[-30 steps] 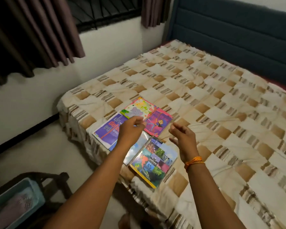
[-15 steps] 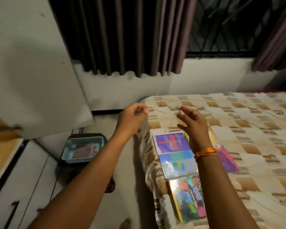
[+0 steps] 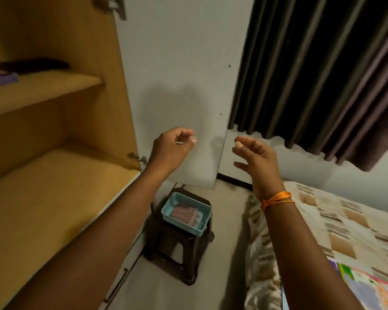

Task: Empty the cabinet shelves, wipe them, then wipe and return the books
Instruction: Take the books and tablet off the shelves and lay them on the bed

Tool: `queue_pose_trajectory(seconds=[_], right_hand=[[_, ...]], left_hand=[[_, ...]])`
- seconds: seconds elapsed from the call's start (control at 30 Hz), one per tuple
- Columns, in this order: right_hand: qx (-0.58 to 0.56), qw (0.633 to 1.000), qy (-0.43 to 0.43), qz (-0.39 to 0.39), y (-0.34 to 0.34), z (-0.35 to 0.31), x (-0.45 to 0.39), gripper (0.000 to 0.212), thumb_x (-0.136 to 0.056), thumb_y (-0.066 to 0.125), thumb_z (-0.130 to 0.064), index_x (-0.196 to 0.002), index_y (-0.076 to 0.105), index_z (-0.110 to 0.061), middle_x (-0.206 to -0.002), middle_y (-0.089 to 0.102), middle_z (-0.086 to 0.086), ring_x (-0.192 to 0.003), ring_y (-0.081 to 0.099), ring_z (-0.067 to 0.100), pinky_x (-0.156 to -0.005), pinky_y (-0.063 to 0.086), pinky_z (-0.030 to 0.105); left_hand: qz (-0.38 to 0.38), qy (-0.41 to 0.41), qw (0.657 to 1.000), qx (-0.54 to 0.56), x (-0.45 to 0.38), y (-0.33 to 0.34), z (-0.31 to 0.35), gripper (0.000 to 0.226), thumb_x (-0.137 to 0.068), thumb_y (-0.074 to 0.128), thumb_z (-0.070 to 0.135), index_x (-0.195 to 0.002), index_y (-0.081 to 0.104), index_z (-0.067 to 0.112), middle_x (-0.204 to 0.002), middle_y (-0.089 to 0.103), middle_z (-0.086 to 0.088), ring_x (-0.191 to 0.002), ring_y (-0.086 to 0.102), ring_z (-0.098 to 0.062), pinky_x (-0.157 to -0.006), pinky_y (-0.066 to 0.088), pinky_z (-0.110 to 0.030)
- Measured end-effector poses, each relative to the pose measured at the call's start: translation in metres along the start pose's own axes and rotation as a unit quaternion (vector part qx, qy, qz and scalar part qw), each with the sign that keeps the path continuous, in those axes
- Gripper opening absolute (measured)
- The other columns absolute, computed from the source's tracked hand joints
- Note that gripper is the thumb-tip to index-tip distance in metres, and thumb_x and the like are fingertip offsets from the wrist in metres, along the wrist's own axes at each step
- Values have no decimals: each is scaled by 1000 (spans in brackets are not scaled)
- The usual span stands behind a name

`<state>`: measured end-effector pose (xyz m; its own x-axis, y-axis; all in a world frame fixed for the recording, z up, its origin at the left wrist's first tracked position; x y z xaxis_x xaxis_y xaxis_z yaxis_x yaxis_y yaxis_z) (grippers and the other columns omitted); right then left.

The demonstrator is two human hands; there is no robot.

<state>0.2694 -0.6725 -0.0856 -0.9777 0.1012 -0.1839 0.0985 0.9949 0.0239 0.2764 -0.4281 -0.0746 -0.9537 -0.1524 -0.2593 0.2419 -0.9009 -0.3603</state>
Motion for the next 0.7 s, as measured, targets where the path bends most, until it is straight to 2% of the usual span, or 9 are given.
queue_pose_trajectory(seconds=[0.17,0.23,0.33,0.43,0.5,0.6,0.63,0.7], right_hand=[[-22,998,1,-50,102,-6,-31,21,-97,65,-20,-117,69,-18,-118,71,1,-110,67,17,-91,58,43],[-32,997,2,-74,145,-5,-37,19,-97,64,-18,-116,70,-17,-117,71,1,-111,67,18,-92,58,45],[-39,994,3,-106,206,-2,-44,16,-97,64,-16,-112,71,-17,-116,72,0,-110,67,20,-92,58,47],[-46,991,-1,-125,263,-1,-57,15,-96,65,-17,-110,71,-17,-115,72,0,-110,67,20,-91,58,47],[-55,988,-8,-141,302,-5,-66,14,-97,64,-17,-109,71,-17,-113,72,0,-109,68,21,-88,59,45],[-62,984,-20,-163,352,-15,-77,18,-96,65,-19,-112,71,-14,-113,73,6,-108,69,23,-87,58,47],[-65,983,-24,-171,368,-20,-79,18,-96,66,-19,-113,71,-15,-114,72,8,-109,68,24,-87,57,47],[-72,978,-36,-191,402,-30,-84,16,-96,66,-18,-111,72,-17,-114,72,9,-110,68,26,-87,57,47]], left_hand=[[48,7,998,-35,-26,-86,-20,20,-95,69,32,-114,72,29,-107,70,15,-95,62,5,-78,48,-15],[76,2,996,-50,-35,-124,-29,16,-94,69,33,-109,72,33,-105,71,15,-96,63,4,-78,49,-17],[107,-2,993,-54,-50,-175,-42,14,-93,69,34,-106,72,36,-104,71,17,-97,66,1,-88,55,-27],[122,-1,991,-53,-66,-219,-48,18,-94,67,33,-112,71,33,-110,70,15,-102,66,-3,-94,56,-33],[137,-3,989,-58,-74,-248,-50,22,-95,67,30,-116,71,29,-114,70,12,-106,65,-5,-94,54,-30],[157,3,984,-88,-84,-284,-50,23,-94,69,28,-117,72,26,-113,70,12,-105,64,-3,-82,47,-12],[163,7,981,-102,-87,-295,-50,23,-94,69,29,-117,72,27,-112,71,12,-104,64,-3,-80,46,-10],[169,16,976,-137,-95,-318,-49,26,-93,70,32,-119,71,29,-113,70,13,-105,64,-5,-83,50,-18]])
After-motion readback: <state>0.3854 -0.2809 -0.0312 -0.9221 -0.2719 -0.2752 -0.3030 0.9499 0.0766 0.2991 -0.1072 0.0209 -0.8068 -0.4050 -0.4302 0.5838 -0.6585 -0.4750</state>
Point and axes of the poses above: each hand's wrist, its own x-axis away from the middle knuckle, its own y-axis out of the palm, z = x × y, the point moved 10 cm from there along -x, towards the middle knuckle
